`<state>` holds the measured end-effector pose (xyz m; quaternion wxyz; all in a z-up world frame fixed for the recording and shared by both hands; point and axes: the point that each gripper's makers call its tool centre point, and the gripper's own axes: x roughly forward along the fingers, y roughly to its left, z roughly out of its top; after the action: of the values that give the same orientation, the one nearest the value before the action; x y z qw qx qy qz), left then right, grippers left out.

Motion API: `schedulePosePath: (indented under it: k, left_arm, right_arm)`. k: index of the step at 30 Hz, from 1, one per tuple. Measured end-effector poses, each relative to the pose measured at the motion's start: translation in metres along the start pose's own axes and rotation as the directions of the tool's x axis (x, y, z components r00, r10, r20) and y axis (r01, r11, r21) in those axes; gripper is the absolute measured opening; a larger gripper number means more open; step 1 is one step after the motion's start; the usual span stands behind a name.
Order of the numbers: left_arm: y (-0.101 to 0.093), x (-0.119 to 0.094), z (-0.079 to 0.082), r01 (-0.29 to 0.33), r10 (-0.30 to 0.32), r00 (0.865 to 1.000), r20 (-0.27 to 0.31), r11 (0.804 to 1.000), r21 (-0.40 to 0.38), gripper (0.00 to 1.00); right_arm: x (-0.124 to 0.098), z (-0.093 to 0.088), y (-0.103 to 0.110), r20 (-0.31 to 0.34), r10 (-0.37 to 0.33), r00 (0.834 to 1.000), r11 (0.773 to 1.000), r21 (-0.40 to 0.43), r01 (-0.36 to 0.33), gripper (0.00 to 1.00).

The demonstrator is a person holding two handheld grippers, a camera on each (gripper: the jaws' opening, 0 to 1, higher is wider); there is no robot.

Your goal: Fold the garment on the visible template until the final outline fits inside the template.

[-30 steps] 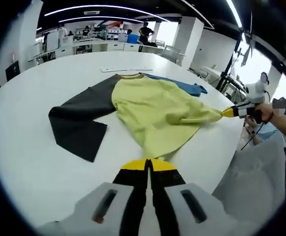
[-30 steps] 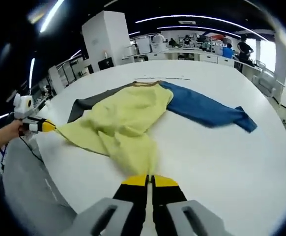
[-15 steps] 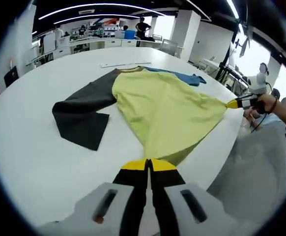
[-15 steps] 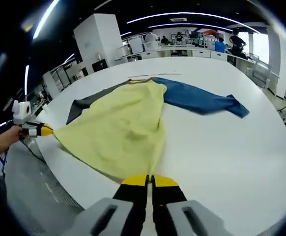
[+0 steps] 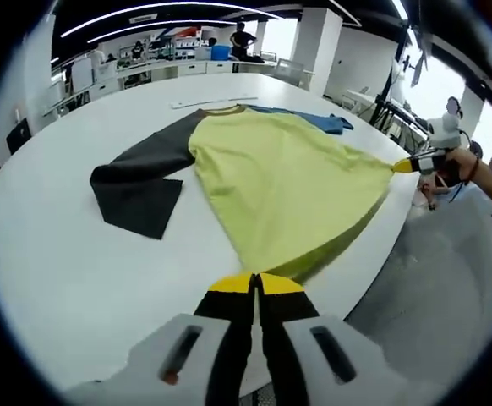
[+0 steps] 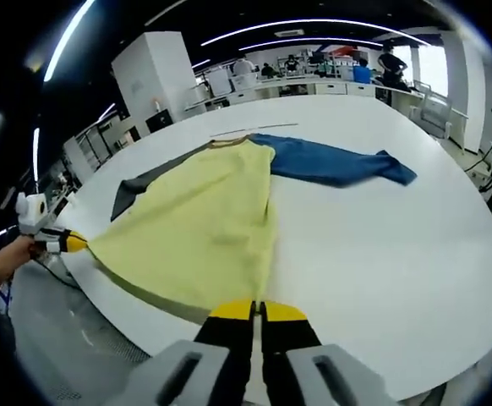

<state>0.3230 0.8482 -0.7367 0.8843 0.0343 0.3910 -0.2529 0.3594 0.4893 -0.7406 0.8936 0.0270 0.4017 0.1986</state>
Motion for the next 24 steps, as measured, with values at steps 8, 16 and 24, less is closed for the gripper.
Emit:
schedulePosePath:
  k: [8, 16, 24]
  left_arm:
    - [-0.009, 0.005, -0.011, 0.009, -0.007, 0.999, -0.045, 0.999, 0.04, 0.0]
    - [-0.012, 0.004, -0.017, 0.015, -0.013, 0.998, -0.064, 0.999, 0.035, 0.0]
    - [-0.016, 0.005, -0.023, 0.016, -0.013, 0.996, -0.083, 0.999, 0.034, 0.0]
  right_arm:
    - [-0.003, -0.013, -0.005, -0.026, -0.024, 0.999, 1.0, -0.006, 0.024, 0.0]
    - [-0.001, -0.02, -0.006, -0.041, -0.029, 0.999, 1.0, -0.008, 0.029, 0.0]
    - [-0.001, -0.022, -0.009, -0.05, -0.03, 0.998, 1.0, -0.003, 0.03, 0.0]
